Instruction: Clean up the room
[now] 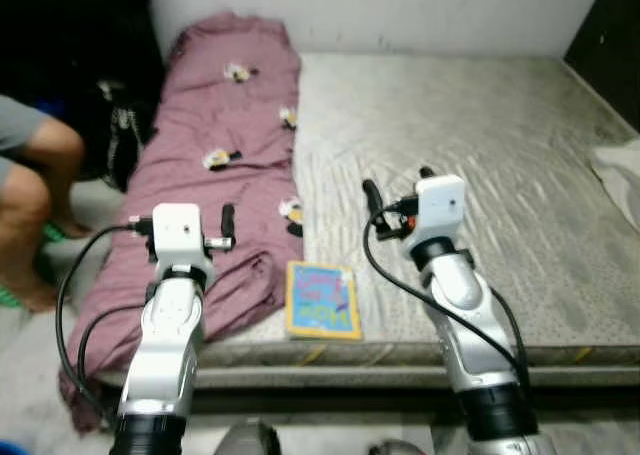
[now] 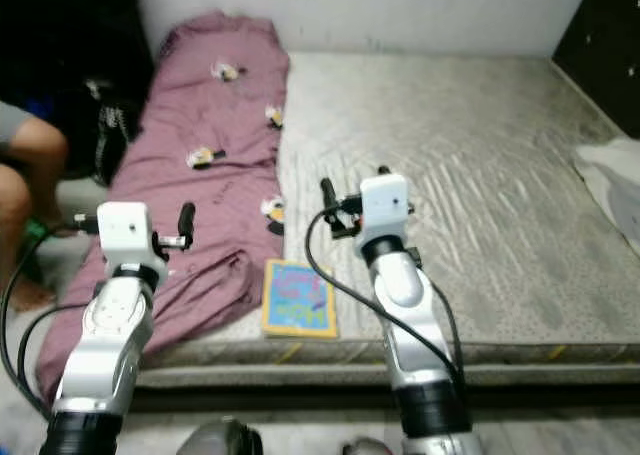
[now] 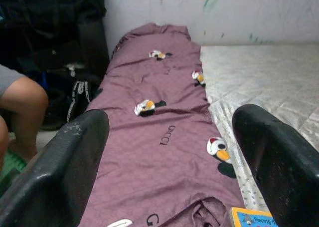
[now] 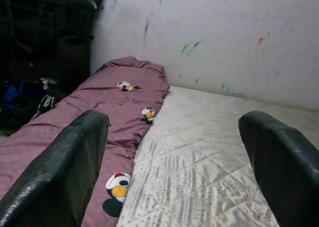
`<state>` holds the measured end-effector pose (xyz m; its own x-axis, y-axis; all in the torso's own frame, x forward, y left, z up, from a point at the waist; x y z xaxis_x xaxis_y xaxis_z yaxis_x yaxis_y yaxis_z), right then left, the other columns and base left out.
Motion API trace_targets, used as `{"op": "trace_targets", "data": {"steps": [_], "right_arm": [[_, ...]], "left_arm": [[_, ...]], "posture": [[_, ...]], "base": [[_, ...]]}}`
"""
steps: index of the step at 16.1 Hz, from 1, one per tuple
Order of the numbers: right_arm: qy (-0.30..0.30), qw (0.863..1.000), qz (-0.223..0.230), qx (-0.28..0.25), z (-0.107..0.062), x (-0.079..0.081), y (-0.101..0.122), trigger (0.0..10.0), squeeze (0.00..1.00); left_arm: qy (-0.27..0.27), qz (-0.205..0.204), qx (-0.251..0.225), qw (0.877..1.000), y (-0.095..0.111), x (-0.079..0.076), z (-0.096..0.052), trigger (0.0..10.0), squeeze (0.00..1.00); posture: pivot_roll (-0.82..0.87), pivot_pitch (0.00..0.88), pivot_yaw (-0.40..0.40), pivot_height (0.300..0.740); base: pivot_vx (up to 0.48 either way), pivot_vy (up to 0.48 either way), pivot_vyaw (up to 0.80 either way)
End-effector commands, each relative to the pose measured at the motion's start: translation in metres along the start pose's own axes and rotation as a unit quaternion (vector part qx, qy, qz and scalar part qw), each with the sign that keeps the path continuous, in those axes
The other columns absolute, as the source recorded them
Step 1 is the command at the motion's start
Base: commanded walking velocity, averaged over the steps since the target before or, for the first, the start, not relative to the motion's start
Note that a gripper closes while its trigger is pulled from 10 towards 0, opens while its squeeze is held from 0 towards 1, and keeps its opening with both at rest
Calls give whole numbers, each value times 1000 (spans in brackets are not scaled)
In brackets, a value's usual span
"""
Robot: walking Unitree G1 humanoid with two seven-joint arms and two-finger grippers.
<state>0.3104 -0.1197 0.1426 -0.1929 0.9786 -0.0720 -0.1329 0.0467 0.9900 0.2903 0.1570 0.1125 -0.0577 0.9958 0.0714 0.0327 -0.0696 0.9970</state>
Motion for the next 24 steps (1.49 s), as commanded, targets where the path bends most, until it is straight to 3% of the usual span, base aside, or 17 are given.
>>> {"op": "trace_targets", "data": {"steps": [1, 4, 10, 13, 18, 24], "right_arm": [[-17, 1000, 3, 5, -2, -9, -3, 10000, 0], [-21, 1000, 3, 4, -1, -11, -2, 10000, 0], [-36, 999, 23, 9, 2, -17, -3, 10000, 0], [-27, 999, 21, 9, 2, -12, -3, 10000, 0], [-28, 999, 18, 11, 2, -14, -5, 10000, 0], [-27, 999, 16, 13, 2, -14, -5, 10000, 0]], "left_arm": [[-13, -2, 1, 1000, -1, -7, -1, 10000, 0], [-23, 3, -32, 999, 7, -7, 0, 10000, 0], [-22, -10, -29, 999, 5, -4, -2, 10000, 0], [-57, -40, -33, 997, 8, -9, -4, 10000, 0], [-65, -40, -33, 997, 8, -12, -5, 10000, 0], [-71, -40, -31, 996, 7, -12, -6, 10000, 0]], "posture": [[-9, 0, -11, 740], [-11, 0, -7, 740], [-15, 0, -7, 740], [-13, 0, -6, 740], [-14, 0, -8, 740], [-12, 0, -8, 740]], "base": [[0, 368, 0], [0, 0, 0], [0, 0, -342], [0, 0, 0], [0, 0, 0], [272, 0, 0]]}}
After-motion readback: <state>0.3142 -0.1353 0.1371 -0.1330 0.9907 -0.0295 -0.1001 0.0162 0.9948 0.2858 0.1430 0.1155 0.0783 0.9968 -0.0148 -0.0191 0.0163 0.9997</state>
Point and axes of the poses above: a point about 5 cm out from each wrist's last joint towards the gripper, its own z axis pointing out of the wrist towards the gripper, its own y axis along the axis of the wrist's last joint, x = y × z, the point moved 1 cm from there along z, pointing out of the wrist towards the gripper, and after that the axes turned 1 degree about z, right-handed, at the moved point
